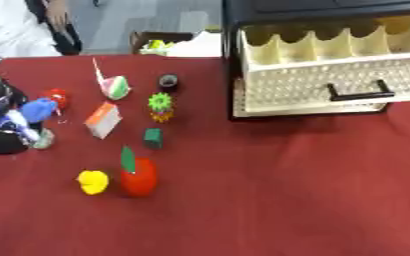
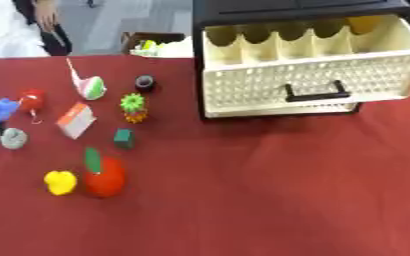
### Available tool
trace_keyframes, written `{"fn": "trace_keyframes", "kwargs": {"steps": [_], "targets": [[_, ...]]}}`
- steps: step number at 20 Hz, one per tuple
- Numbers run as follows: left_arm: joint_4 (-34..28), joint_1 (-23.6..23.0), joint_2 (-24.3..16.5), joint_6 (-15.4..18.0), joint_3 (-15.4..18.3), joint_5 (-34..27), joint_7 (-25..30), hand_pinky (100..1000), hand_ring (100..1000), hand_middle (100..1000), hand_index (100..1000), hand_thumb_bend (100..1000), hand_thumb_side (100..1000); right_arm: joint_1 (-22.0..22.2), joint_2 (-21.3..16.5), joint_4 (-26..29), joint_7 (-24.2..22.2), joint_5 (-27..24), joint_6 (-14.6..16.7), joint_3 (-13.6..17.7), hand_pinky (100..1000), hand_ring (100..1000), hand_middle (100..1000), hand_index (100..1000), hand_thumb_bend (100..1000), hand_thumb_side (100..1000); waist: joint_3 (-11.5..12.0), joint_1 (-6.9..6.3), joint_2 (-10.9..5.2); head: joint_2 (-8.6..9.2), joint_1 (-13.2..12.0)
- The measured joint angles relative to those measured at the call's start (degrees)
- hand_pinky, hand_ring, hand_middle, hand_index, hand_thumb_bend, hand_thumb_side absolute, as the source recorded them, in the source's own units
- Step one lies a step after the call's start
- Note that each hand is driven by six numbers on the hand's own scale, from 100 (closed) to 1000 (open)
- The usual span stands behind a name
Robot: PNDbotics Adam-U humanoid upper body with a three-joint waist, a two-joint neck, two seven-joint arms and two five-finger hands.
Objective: Pick up objects from table and place into drawer.
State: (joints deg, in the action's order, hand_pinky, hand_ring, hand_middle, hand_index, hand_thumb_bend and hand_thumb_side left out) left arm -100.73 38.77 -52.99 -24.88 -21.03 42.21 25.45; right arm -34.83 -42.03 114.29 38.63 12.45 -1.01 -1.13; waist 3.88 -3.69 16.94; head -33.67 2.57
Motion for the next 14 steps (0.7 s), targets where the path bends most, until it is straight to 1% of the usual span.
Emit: {"fn": "trace_keyframes", "kwargs": {"steps": [3,4,5,9,14], "targets": [[-0.4,3.7,1.6,0.9,0.0,0.0,1.5,100,211,242,515,100,277,-0.2,0.0,0.0,-0.2,0.0,-0.2,-0.2,533,608,590,736,100,500,-0.1,-0.22,-0.21,-0.03,0.5],[-0.4,5.0,2.3,1.3,0.0,0.0,2.0,100,207,239,512,100,385,-0.4,0.0,0.0,-0.2,-0.1,-0.2,-0.3,533,607,590,736,100,502,-0.1,-0.3,-0.31,-0.03,0.6],[-0.2,6.3,3.1,1.6,0.0,0.0,2.4,100,204,235,510,100,279,-0.5,0.0,0.0,-0.3,-0.1,-0.3,-0.3,533,607,590,736,100,499,-0.2,-0.38,-0.38,-0.04,0.8],[1.2,12.2,6.9,3.4,0.0,0.2,3.3,100,195,226,504,100,282,-1.0,0.0,0.0,-0.5,-0.5,-0.5,-0.4,533,607,589,736,100,498,-0.7,-0.73,-0.67,-0.04,1.3],[4.0,17.9,11.0,5.7,-0.4,0.2,3.4,100,188,220,499,100,282,-1.5,0.0,0.0,-0.7,-0.6,-0.7,-0.6,531,607,589,735,100,495,-1.3,-1.42,-0.81,-0.03,1.3]]}}
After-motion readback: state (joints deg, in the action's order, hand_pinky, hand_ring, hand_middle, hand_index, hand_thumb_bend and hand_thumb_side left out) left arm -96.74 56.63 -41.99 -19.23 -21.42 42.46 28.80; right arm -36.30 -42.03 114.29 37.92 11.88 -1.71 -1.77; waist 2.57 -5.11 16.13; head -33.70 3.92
